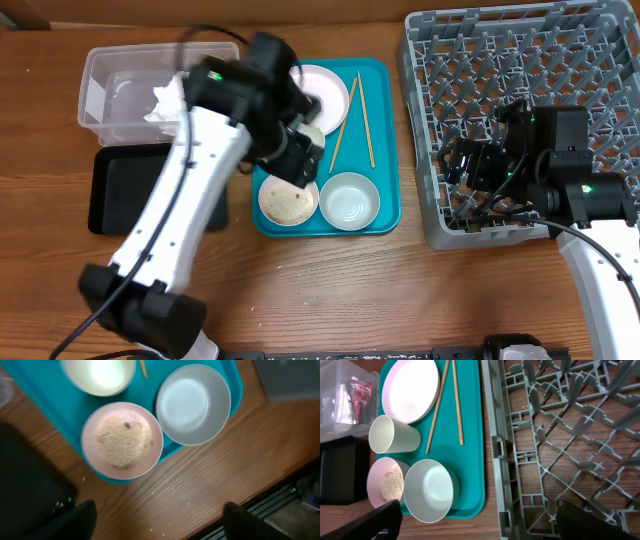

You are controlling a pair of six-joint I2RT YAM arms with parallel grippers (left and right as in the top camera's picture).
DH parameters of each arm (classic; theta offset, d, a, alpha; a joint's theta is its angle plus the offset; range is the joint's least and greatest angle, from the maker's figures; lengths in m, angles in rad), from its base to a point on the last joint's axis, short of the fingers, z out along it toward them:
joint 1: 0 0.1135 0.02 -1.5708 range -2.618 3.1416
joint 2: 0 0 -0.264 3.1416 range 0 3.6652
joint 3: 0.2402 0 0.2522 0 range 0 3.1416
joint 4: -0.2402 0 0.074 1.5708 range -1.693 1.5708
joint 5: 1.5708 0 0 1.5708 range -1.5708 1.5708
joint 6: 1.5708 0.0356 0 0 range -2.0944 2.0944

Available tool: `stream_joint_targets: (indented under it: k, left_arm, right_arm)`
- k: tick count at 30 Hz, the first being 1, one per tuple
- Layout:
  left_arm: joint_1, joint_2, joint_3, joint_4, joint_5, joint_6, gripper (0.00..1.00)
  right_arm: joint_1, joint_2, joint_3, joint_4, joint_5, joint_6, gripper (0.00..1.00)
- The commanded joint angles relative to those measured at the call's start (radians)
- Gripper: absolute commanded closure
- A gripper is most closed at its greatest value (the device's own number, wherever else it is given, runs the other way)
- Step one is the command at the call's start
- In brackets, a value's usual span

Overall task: Sort waste into correct bins and load items into the dishwasher
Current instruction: 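Grasp the rim of the pink rice bowl with the left gripper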

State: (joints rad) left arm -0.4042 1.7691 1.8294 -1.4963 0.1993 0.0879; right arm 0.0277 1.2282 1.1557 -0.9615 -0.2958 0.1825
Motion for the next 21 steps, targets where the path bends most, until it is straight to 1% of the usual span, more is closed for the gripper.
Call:
stream_joint_targets:
  k: [1,2,3,5,7,10,17,21]
  left_arm:
    - [-0.046,-0.007,-0.151,0.086,0.0,0.095,0.27]
    - [-0.068,-0.007,-0.236,0.152,0.0,0.127,0.31]
    - [-0.077,-0.007,-0.283,0.19,0.0,0.143,0.35]
    - [-0.091,-0.007,-0.355,0.249,0.0,0.155,0.42]
    - [-0.1,-0.007,-0.415,0.306,0.0,0.161,0.53]
    - [-0.101,-0.007,-0.496,0.391,0.002,0.16,0.6]
    - [-0.101,-0.007,-0.656,0.541,-0.004,0.161,0.66]
    - [-0.101,-0.007,-0.721,0.63,-0.054,0.16,0.73]
  right_arm:
    - [0.006,0.001,0.026,0.004,0.006,0.0,0.0]
    - [0.006,0.001,0.026,0.002,0.006,-0.001,0.0]
    - [0.006,0.001,0.027,0.002,0.006,-0.001,0.0]
    - [0.006,0.001,0.026,-0.003,0.006,-0.001,0.0]
    - [0.006,0.001,0.026,-0.007,0.006,-0.001,0.0]
    - [0.006,0.001,0.026,-0.006,0.006,-0.001,0.0]
    - [0.006,0.001,0.026,0.002,0.006,0.0,0.0]
    - [0.006,0.001,0.026,0.002,0.006,0.0,0.0]
